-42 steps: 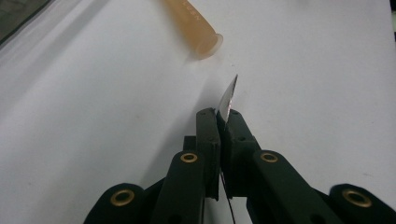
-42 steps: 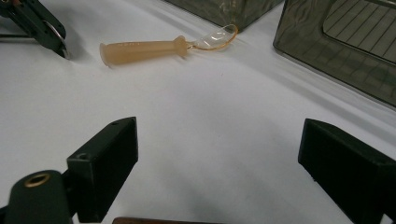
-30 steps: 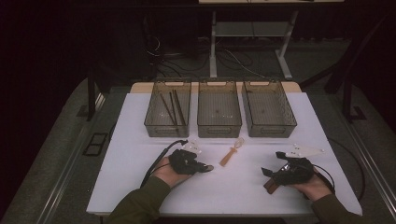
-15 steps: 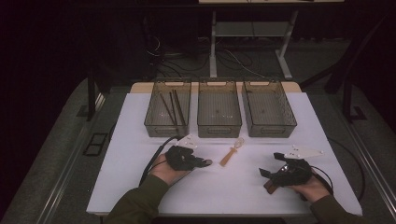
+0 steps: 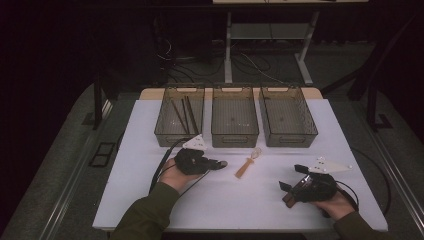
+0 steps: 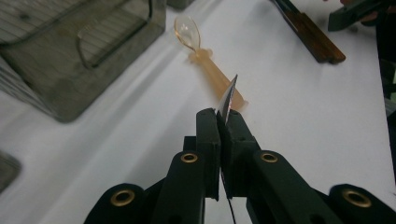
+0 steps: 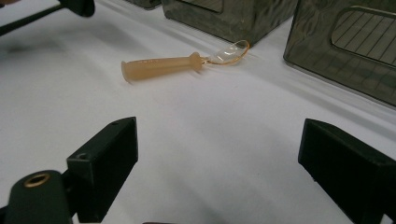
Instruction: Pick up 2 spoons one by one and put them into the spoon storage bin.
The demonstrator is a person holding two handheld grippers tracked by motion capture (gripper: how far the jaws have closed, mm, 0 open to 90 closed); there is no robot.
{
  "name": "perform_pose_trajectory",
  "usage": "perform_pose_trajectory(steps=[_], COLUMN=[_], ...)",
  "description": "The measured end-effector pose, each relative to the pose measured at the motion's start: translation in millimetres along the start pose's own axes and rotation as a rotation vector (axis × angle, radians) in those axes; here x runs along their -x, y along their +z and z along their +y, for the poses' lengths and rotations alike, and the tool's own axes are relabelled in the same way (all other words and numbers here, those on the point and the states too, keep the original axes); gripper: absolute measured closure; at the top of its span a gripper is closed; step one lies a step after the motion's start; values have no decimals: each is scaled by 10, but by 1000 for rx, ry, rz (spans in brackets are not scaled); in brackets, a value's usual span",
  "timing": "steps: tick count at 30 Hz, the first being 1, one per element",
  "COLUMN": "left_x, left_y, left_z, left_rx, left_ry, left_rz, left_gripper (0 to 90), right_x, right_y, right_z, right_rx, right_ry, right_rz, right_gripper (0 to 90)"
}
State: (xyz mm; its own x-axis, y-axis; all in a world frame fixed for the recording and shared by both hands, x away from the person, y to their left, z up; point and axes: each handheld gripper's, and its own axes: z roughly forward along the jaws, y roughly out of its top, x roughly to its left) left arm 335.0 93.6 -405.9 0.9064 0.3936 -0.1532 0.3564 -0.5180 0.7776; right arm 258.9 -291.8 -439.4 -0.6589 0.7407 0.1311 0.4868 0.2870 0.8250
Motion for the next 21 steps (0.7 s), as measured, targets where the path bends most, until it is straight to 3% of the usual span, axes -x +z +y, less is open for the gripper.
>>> perform_pose_trajectory(steps=[7,21], left_x=[-102,-313], left_y=[-65,-2], left_z=[158,569], left_rx=[62,121], left_ry=[-10,-11], left_rz=[22,74], left_gripper=[869,869], right_x=[-8,-12], right_y=[2,-30], right_z=[21,16], right_rx=[5,3], right_ry=[-5,-19], right_rz=[-1,-18], right_gripper=[117,117])
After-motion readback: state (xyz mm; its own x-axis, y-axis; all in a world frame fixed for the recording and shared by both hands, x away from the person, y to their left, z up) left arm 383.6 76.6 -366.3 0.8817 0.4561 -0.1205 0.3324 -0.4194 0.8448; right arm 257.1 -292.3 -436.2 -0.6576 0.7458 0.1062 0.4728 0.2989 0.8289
